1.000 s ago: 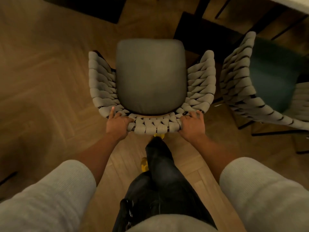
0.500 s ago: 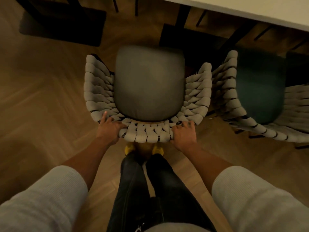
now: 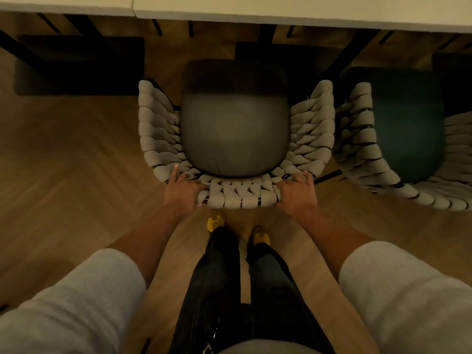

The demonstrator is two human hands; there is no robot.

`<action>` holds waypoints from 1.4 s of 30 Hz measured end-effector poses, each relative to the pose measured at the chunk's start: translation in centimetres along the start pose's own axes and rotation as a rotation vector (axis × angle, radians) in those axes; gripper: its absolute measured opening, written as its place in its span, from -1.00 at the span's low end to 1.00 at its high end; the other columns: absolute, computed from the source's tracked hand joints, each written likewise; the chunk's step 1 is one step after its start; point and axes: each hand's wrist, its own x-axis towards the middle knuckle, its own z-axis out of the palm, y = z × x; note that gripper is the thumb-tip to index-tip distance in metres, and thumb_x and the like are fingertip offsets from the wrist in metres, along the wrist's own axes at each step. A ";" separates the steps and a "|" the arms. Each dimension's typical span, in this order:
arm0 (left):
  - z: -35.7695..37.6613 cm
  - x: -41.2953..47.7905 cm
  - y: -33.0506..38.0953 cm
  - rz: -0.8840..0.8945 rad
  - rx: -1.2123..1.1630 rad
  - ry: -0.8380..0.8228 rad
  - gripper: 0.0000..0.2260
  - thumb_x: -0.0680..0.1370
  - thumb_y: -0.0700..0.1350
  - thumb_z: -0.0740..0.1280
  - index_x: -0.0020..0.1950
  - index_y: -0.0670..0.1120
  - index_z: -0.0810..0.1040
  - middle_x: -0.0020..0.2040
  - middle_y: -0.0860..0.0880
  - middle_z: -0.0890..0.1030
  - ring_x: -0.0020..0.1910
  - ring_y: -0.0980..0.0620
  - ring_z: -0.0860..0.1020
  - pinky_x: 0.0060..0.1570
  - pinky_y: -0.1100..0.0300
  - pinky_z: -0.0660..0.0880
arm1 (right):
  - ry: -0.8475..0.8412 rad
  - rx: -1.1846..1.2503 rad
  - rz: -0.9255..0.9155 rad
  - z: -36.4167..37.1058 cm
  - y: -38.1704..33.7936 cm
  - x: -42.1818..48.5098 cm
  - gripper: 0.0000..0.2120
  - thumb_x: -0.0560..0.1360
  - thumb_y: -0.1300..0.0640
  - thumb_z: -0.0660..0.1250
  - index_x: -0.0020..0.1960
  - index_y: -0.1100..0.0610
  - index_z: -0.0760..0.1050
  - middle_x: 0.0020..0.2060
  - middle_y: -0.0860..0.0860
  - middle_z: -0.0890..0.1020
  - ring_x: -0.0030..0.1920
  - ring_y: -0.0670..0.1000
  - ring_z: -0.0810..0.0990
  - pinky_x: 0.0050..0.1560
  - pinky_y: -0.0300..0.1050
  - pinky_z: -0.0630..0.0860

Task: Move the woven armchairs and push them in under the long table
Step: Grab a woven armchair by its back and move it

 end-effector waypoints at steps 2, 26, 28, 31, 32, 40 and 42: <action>-0.4 1.0 -1.0 0.009 0.004 0.008 -0.50 0.51 0.31 0.32 0.44 0.27 0.43 0.37 0.20 0.54 0.47 -0.05 0.34 0.36 -0.16 -0.58 | -0.021 0.021 0.023 -0.2 -0.4 0.9 -0.57 0.49 -0.23 0.32 0.27 -0.05 0.53 0.19 -0.03 0.64 0.40 0.13 0.38 0.52 0.21 0.01; -4.5 -8.7 -0.4 -0.283 -0.399 0.059 -0.56 0.59 0.22 0.28 0.45 0.16 0.47 0.30 -0.03 0.58 0.26 -0.08 0.52 0.09 0.05 0.52 | -0.236 0.203 -0.195 -8.5 0.0 0.4 -0.49 0.58 -0.07 0.34 0.46 0.12 0.43 0.34 0.17 0.56 0.29 0.20 0.54 0.25 0.04 0.50; -3.8 -10.8 -0.1 -0.325 -0.501 0.048 -0.56 0.61 0.17 0.27 0.47 0.09 0.46 0.36 -0.06 0.54 0.32 -0.11 0.50 0.23 0.00 0.50 | -0.219 0.168 -0.246 -8.8 -1.7 0.2 -0.49 0.58 -0.08 0.34 0.47 0.08 0.44 0.37 0.13 0.55 0.31 0.18 0.54 0.28 0.04 0.51; -1.0 -14.7 0.1 -0.440 -0.652 0.017 -0.52 0.59 0.22 0.27 0.47 0.08 0.45 0.39 -0.07 0.52 0.34 -0.13 0.49 0.29 -0.08 0.48 | -0.182 0.118 -0.361 -9.7 -5.2 -0.4 -0.48 0.60 -0.05 0.32 0.50 0.12 0.42 0.44 0.14 0.50 0.39 0.19 0.49 0.37 0.06 0.46; 0.4 -16.2 0.2 -0.490 -0.691 -0.015 -0.50 0.57 0.24 0.27 0.47 0.10 0.44 0.40 -0.08 0.52 0.34 -0.14 0.49 0.29 -0.09 0.48 | -0.171 0.098 -0.405 -10.1 -6.5 -0.5 -0.49 0.61 -0.03 0.32 0.51 0.14 0.41 0.44 0.15 0.50 0.39 0.20 0.49 0.38 0.05 0.45; 11.7 -30.0 2.1 -0.805 -0.961 -0.049 -0.58 0.63 0.12 0.29 0.47 0.02 0.48 0.41 -0.09 0.53 0.36 -0.13 0.49 0.27 0.07 0.45 | -0.179 -0.122 -0.649 -11.6 -18.3 -1.8 -0.59 0.60 -0.03 0.28 0.37 0.15 0.48 0.27 0.18 0.57 0.21 0.24 0.57 0.12 0.06 0.53; 14.7 -33.4 2.7 -0.879 -1.002 -0.042 -0.58 0.63 0.14 0.29 0.46 0.04 0.49 0.39 -0.08 0.55 0.34 -0.11 0.51 0.25 0.08 0.46 | -0.147 -0.158 -0.703 -12.1 -21.8 -2.9 -0.52 0.59 0.00 0.29 0.45 0.18 0.42 0.33 0.20 0.51 0.24 0.26 0.54 0.20 0.13 0.55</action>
